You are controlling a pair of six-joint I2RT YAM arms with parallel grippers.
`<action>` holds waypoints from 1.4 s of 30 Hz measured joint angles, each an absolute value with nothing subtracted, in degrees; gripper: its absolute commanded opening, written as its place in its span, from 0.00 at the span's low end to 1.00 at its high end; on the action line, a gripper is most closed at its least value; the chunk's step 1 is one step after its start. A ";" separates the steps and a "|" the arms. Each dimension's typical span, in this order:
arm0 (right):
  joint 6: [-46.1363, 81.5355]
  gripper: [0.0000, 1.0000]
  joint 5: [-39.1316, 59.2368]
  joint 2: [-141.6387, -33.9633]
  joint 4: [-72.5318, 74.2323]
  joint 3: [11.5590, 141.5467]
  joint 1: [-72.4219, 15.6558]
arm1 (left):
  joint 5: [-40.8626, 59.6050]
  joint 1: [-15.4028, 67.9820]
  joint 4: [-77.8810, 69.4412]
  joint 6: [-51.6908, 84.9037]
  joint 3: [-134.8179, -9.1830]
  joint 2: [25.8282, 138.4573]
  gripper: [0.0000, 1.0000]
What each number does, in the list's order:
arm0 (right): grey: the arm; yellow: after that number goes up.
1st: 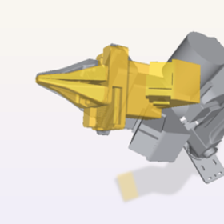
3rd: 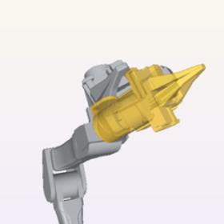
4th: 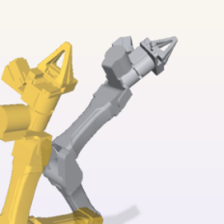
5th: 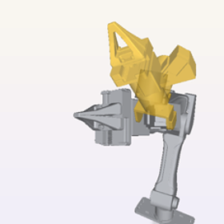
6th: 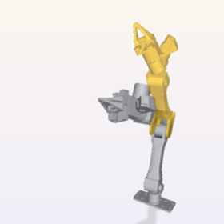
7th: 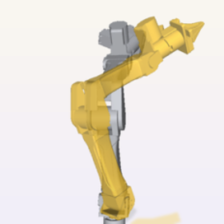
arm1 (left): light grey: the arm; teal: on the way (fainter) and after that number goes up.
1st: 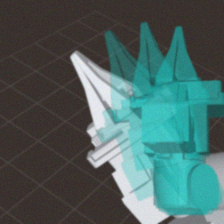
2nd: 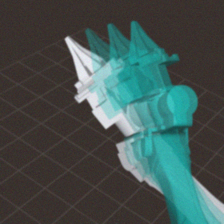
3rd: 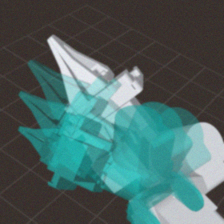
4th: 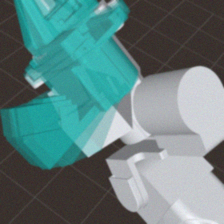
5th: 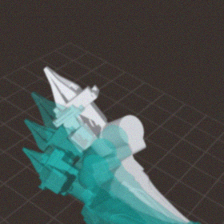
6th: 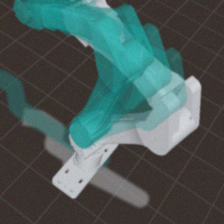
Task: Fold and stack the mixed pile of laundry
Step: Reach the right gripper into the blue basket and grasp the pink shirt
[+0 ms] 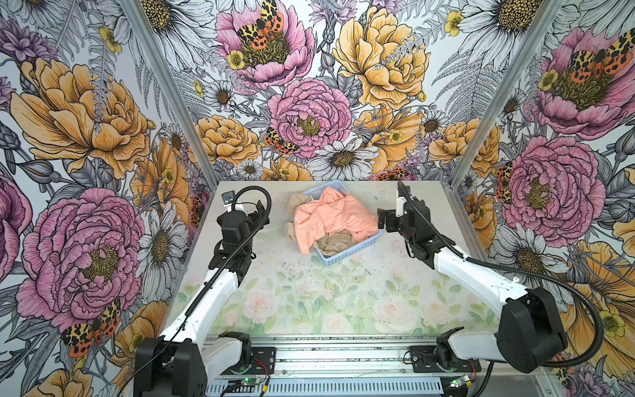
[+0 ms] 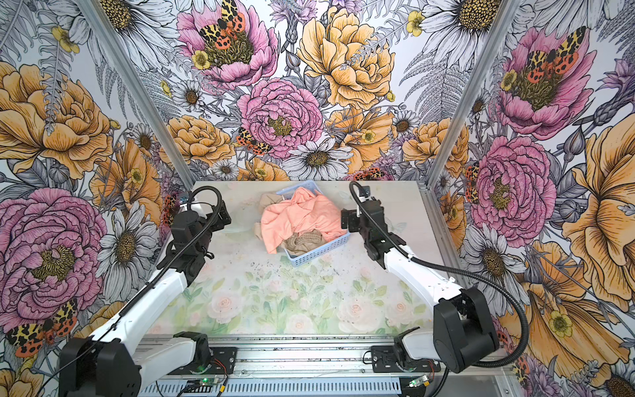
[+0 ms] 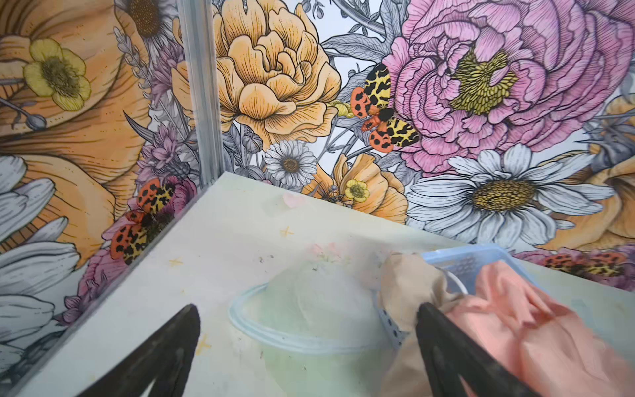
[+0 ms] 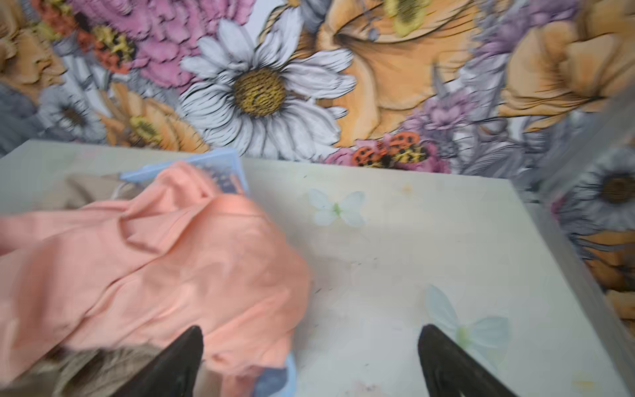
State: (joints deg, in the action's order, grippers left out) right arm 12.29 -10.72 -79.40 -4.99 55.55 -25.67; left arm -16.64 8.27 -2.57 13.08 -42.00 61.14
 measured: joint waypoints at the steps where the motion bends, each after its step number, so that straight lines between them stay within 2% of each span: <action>1: 12.97 0.96 -10.00 -81.06 -7.35 57.54 -28.05 | -15.77 8.78 0.05 14.44 -42.00 60.05 0.99; 7: 16.05 0.89 -5.26 -94.19 -19.46 71.79 -39.48 | -8.51 10.17 10.94 20.97 -39.97 57.32 0.99; 14: 18.59 0.68 -1.52 -103.79 -28.77 81.34 -44.47 | -4.49 10.28 17.47 23.77 -35.14 50.94 0.99; 19: 20.01 0.54 -1.04 -106.56 -32.14 82.50 -46.78 | -3.66 10.26 19.27 24.18 -34.09 48.60 0.99; 27: 21.39 0.41 -0.71 -109.12 -34.11 83.44 -49.71 | -3.29 10.26 19.77 24.16 -34.09 48.58 0.99; 31: 21.69 0.29 -0.78 -110.93 -34.04 84.68 -50.54 | -3.29 10.28 19.79 24.18 -34.09 48.58 0.99; 37: 22.61 0.01 -2.61 -112.77 -34.11 85.78 -50.68 | -3.29 10.28 20.18 24.23 -34.09 48.36 0.99; 42: 23.14 0.00 -5.89 -112.31 -35.05 85.47 -50.68 | -3.29 10.26 20.45 24.34 -34.09 48.29 0.99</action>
State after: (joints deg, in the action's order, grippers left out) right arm 23.14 -5.89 -112.31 -35.05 85.47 -50.68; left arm -3.29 10.26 20.45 24.34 -34.09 48.29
